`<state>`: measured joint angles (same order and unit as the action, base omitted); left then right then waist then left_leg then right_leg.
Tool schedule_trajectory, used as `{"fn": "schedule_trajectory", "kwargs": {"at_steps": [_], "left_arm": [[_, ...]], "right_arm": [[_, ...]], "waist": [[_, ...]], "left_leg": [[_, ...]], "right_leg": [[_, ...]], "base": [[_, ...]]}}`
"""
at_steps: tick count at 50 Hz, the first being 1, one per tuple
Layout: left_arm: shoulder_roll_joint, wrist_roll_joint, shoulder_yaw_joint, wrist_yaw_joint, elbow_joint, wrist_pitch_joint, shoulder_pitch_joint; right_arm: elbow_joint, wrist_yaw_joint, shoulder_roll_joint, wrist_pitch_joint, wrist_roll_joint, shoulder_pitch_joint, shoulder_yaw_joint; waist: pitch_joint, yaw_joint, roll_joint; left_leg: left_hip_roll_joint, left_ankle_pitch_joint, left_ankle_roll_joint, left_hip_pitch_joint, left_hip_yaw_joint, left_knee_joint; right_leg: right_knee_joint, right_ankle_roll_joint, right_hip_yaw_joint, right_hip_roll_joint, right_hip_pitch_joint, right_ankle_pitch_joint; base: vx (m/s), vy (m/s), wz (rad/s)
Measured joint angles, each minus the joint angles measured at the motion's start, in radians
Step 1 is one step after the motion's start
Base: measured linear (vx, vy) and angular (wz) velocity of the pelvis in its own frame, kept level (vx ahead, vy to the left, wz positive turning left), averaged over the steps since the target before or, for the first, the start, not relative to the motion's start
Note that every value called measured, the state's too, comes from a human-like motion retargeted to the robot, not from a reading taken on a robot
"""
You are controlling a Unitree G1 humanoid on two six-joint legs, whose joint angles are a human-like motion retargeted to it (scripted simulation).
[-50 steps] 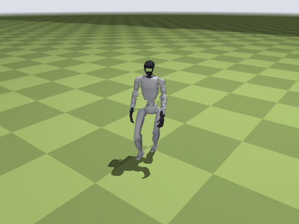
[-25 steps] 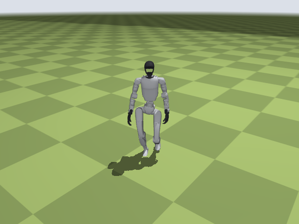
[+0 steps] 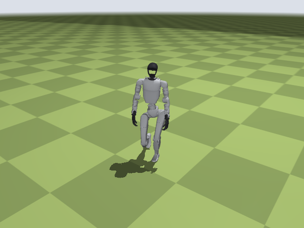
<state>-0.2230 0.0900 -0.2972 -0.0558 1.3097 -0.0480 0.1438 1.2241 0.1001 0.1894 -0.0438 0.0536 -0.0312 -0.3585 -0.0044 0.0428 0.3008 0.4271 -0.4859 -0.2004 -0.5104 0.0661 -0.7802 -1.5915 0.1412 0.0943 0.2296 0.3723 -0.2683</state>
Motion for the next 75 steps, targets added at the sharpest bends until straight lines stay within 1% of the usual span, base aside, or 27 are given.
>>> {"fn": "schedule_trajectory", "kwargs": {"at_steps": [4, 7, 10, 13, 16, 19, 20, 22, 25, 27, 28, 32, 35, 38, 42, 45, 47, 49, 51, 53, 55, 57, 60, 65, 70, 73, 75], "left_arm": [[-0.024, 0.006, 0.019, 0.019, -0.043, 0.006, 0.096], [-0.024, 0.0, 0.019, 0.035, -0.092, -0.008, 0.155], [-0.023, -0.003, 0.01, 0.041, -0.146, -0.032, 0.21], [-0.022, -0.008, -0.003, 0.036, -0.187, -0.051, 0.248], [-0.008, -0.021, -0.009, 0.033, -0.2, -0.059, 0.246], [0.016, -0.032, -0.003, 0.021, -0.18, -0.053, 0.207], [0.026, -0.036, 0.0, 0.015, -0.166, -0.05, 0.185], [0.057, -0.043, 0.011, -0.009, -0.115, -0.046, 0.124], [0.082, -0.068, -0.002, -0.04, -0.042, -0.031, 0.035], [0.087, -0.095, -0.015, -0.057, -0.012, -0.016, -0.01], [0.09, -0.104, -0.021, -0.058, 0.0, -0.01, -0.035], [0.067, -0.123, -0.01, -0.066, 0.023, 0.0, -0.095], [0.057, -0.109, 0.011, -0.059, 0.028, -0.004, -0.15], [0.06, -0.099, 0.024, -0.056, 0.037, -0.005, -0.193], [0.066, -0.094, 0.033, -0.066, 0.042, -0.001, -0.229], [0.074, -0.087, 0.038, -0.074, 0.043, 0.003, -0.242], [0.069, -0.07, 0.045, -0.087, 0.049, 0.01, -0.233], [0.069, -0.044, 0.052, -0.093, 0.054, 0.016, -0.221], [0.056, -0.007, 0.065, -0.098, 0.057, 0.022, -0.191], [0.033, 0.025, 0.078, -0.094, 0.05, 0.026, -0.153], [-0.001, 0.049, 0.093, -0.085, 0.037, 0.03, -0.107], [-0.044, 0.067, 0.107, -0.068, 0.026, 0.034, -0.058], [-0.109, 0.092, 0.125, -0.035, 0.022, 0.038, 0.014], [-0.183, 0.12, 0.146, 0.02, 0.005, 0.031, 0.116], [-0.183, 0.099, 0.147, 0.05, -0.065, 0.004, 0.175], [-0.145, 0.069, 0.137, 0.038, -0.121, -0.012, 0.177], [-0.11, 0.052, 0.127, 0.023, -0.15, -0.021, 0.168]], "right_arm": [[-0.023, 0.015, 0.031, 0.0, 0.0, -0.009, 0.004], [-0.051, 0.017, 0.047, -0.003, -0.003, 0.004, 0.012], [-0.071, 0.017, 0.054, -0.002, -0.013, 0.011, 0.019], [-0.073, 0.014, 0.049, 0.0, -0.018, 0.015, 0.032], [-0.063, 0.006, 0.038, 0.003, -0.018, 0.029, 0.047], [-0.041, -0.007, 0.032, 0.006, -0.021, 0.04, 0.072], [-0.032, -0.013, 0.031, 0.006, -0.023, 0.045, 0.08], [-0.012, -0.029, 0.047, -0.003, -0.038, 0.054, 0.088], [-0.025, -0.05, 0.067, -0.015, -0.066, 0.06, 0.101], [-0.046, -0.064, 0.08, -0.022, -0.075, 0.057, 0.112], [-0.057, -0.074, 0.082, -0.026, -0.076, 0.057, 0.113], [-0.108, -0.101, 0.096, -0.034, -0.09, 0.021, 0.126], [-0.146, -0.112, 0.095, -0.042, -0.1, -0.005, 0.127], [-0.179, -0.114, 0.097, -0.044, -0.106, -0.028, 0.119], [-0.2, -0.105, 0.095, -0.034, -0.085, -0.046, 0.103], [-0.196, -0.101, 0.085, -0.029, -0.059, -0.035, 0.093], [-0.17, -0.089, 0.075, -0.018, -0.031, -0.024, 0.092], [-0.134, -0.075, 0.064, -0.005, -0.014, -0.003, 0.089], [-0.094, -0.045, 0.057, 0.009, -0.002, 0.008, 0.083], [-0.07, -0.012, 0.052, 0.022, 0.0, 0.014, 0.072], [-0.064, 0.016, 0.052, 0.031, 0.003, 0.012, 0.057], [-0.074, 0.037, 0.053, 0.033, 0.01, 0.009, 0.039], [-0.1, 0.057, 0.058, 0.032, 0.022, 0.009, 0.008], [-0.121, 0.076, 0.06, 0.027, 0.044, 0.007, -0.037], [-0.101, 0.079, 0.058, 0.03, 0.056, 0.019, -0.055], [-0.081, 0.08, 0.061, 0.03, 0.063, 0.04, -0.048], [-0.069, 0.081, 0.058, 0.031, 0.062, 0.053, -0.04]], "waist": [[0.022, 0.039, -0.046], [0.034, 0.06, -0.093], [0.031, 0.062, -0.145], [-0.004, 0.042, -0.203], [-0.025, 0.036, -0.217], [-0.045, 0.04, -0.249], [-0.048, 0.042, -0.266], [-0.031, 0.042, -0.37], [-0.019, 0.032, -0.476], [-0.013, 0.016, -0.499], [-0.007, 0.006, -0.502], [0.003, -0.048, -0.464], [0.023, -0.08, -0.426], [0.034, -0.09, -0.383], [0.011, -0.063, -0.314], [-0.008, -0.055, -0.298], [-0.018, -0.046, -0.24], [-0.032, -0.029, -0.21], [-0.044, -0.005, -0.162], [-0.053, 0.024, -0.129], [-0.063, 0.051, -0.114], [-0.072, 0.08, -0.112], [-0.09, 0.125, -0.118], [-0.124, 0.176, -0.136], [-0.19, 0.17, -0.16], [-0.231, 0.156, -0.172], [-0.252, 0.156, -0.173]], "left_leg": [[-0.012, -0.023, 0.009, 0.227, -0.074, 0.184], [-0.041, -0.083, 0.009, 0.35, -0.117, 0.226], [-0.089, -0.145, 0.01, 0.44, -0.15, 0.25], [-0.15, -0.203, 0.03, 0.468, -0.154, 0.244], [-0.164, -0.258, 0.052, 0.479, -0.138, 0.157], [-0.202, -0.282, 0.085, 0.492, -0.144, 0.027], [-0.222, -0.275, 0.103, 0.496, -0.149, -0.032], [-0.328, -0.211, 0.188, 0.486, -0.171, -0.231], [-0.449, 0.031, 0.322, 0.376, -0.182, -0.552], [-0.498, 0.105, 0.333, 0.272, -0.172, -0.71], [-0.526, 0.088, 0.315, 0.225, -0.164, -0.775], [-0.58, -0.027, 0.208, 0.003, -0.135, -0.816], [-0.57, -0.104, 0.17, -0.096, -0.136, -0.659], [-0.48, -0.104, 0.19, -0.138, -0.188, -0.377], [-0.321, -0.056, 0.218, -0.144, -0.298, -0.015], [-0.257, -0.031, 0.222, -0.166, -0.335, -0.053], [-0.197, 0.027, 0.203, -0.112, -0.3, -0.03], [-0.158, 0.038, 0.177, -0.103, -0.26, -0.088], [-0.125, 0.034, 0.137, -0.066, -0.198, -0.073], [-0.114, 0.016, 0.102, -0.031, -0.134, -0.049], [-0.126, -0.004, 0.08, 0.01, -0.076, -0.007], [-0.147, -0.022, 0.073, 0.06, -0.026, 0.048], [-0.179, -0.045, 0.075, 0.141, 0.04, 0.14], [-0.217, -0.085, 0.082, 0.257, 0.144, 0.264], [-0.209, -0.074, 0.077, 0.354, 0.244, 0.455], [-0.195, -0.082, 0.07, 0.383, 0.297, 0.509], [-0.19, -0.093, 0.068, 0.398, 0.332, 0.507]], "right_leg": [[0.05, -0.079, -0.023, 0.017, 0.183, -0.154], [0.223, -0.095, -0.071, 0.013, 0.273, -0.226], [0.483, -0.067, -0.128, -0.029, 0.325, -0.226], [0.819, -0.026, -0.19, -0.108, 0.335, -0.189], [0.863, -0.011, -0.219, -0.119, 0.366, -0.179], [0.795, -0.041, -0.245, -0.148, 0.349, -0.122], [0.76, -0.057, -0.252, -0.166, 0.338, -0.103], [0.77, -0.11, -0.303, -0.276, 0.252, -0.071], [0.808, -0.189, -0.33, -0.416, 0.166, -0.085], [0.82, -0.214, -0.317, -0.466, 0.119, -0.114], [0.793, -0.222, -0.311, -0.479, 0.106, -0.14], [0.868, -0.224, -0.227, -0.505, -0.027, -0.193], [0.883, -0.22, -0.147, -0.497, -0.131, -0.257], [0.877, -0.214, -0.058, -0.465, -0.218, -0.322], [0.816, -0.197, 0.042, -0.396, -0.259, -0.405], [0.706, -0.198, 0.092, -0.379, -0.261, -0.453], [0.629, -0.181, 0.123, -0.297, -0.281, -0.476], [0.517, -0.154, 0.126, -0.241, -0.266, -0.433], [0.385, -0.105, 0.126, -0.156, -0.222, -0.317], [0.241, -0.075, 0.108, -0.081, -0.134, -0.176], [0.121, -0.088, 0.073, -0.014, -0.015, -0.09], [0.054, -0.123, 0.028, 0.032, 0.1, -0.09], [0.049, -0.155, -0.052, 0.06, 0.246, -0.159], [0.268, -0.142, -0.197, 0.044, 0.409, -0.244], [0.612, -0.11, -0.36, 0.039, 0.484, -0.224], [0.75, -0.108, -0.453, 0.046, 0.485, -0.212], [0.752, -0.117, -0.482, 0.069, 0.49, -0.202]], "base": [[0.71, 0.03, -0.14], [0.72, -0.03, -0.07], [0.71, -0.09, -0.21], [0.68, -0.12, -0.42], [0.64, -0.12, -0.23], [0.73, -0.1, -0.09], [0.72, -0.1, -0.22], [0.68, -0.09, -0.39], [0.61, -0.05, -0.51], [0.62, -0.05, -0.55], [0.64, -0.06, -0.6], [0.67, -0.06, -0.8], [0.71, -0.02, -1.06], [0.72, 0.03, -1.12], [0.69, 0.07, -0.97], [0.68, 0.14, -1.23], [0.7, 0.17, -1.25], [0.62, 0.19, -1.21], [0.56, 0.2, -1.18], [0.48, 0.2, -1.24], [0.45, 0.21, -1.49], [0.44, 0.22, -1.64], [0.43, 0.19, -1.64], [0.42, 0.13, -1.52], [0.38, 0.06, -1.49], [0.35, 0.02, -1.36], [0.35, 0.02, -1.23]]}}
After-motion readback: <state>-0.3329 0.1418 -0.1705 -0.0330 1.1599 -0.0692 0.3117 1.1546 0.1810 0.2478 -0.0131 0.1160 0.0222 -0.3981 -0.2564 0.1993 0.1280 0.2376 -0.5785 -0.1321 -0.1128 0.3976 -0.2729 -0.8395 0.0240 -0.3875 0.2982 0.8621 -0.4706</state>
